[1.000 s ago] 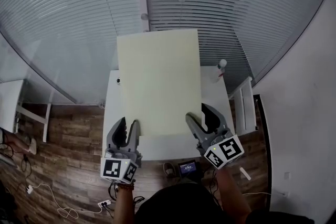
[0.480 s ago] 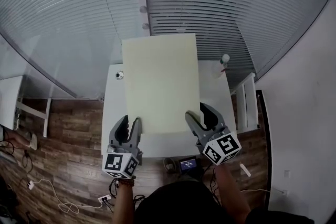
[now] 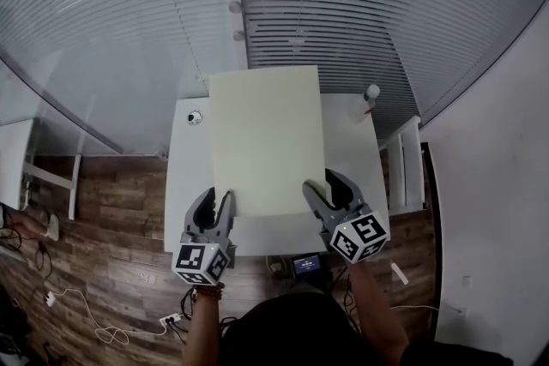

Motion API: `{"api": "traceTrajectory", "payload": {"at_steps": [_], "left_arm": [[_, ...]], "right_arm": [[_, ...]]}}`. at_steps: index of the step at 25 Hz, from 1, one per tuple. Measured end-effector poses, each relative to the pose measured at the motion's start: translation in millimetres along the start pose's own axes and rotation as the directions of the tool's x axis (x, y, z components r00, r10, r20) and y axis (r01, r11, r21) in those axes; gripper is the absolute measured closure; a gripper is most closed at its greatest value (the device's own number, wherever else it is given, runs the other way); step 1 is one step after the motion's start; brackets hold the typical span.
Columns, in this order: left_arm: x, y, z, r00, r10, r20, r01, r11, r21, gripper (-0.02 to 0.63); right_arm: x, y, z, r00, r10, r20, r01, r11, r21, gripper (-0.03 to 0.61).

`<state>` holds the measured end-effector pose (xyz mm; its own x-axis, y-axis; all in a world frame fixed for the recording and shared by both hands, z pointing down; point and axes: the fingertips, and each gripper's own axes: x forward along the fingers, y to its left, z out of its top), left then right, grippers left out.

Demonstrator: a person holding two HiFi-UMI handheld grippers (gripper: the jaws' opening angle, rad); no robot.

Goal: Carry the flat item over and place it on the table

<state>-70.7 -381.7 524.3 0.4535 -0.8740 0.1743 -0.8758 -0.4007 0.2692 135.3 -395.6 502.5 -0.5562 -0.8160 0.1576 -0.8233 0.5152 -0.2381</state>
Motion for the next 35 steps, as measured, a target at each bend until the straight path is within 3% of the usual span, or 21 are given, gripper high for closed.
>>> {"api": "traceTrajectory", "payload": {"at_steps": [35], "left_arm": [[42, 37, -101, 0.973, 0.01, -0.229, -0.038, 0.992, -0.121, 0.472]], "right_arm": [[37, -42, -108, 0.977, -0.022, -0.213, 0.054, 0.988, 0.146, 0.342]]}}
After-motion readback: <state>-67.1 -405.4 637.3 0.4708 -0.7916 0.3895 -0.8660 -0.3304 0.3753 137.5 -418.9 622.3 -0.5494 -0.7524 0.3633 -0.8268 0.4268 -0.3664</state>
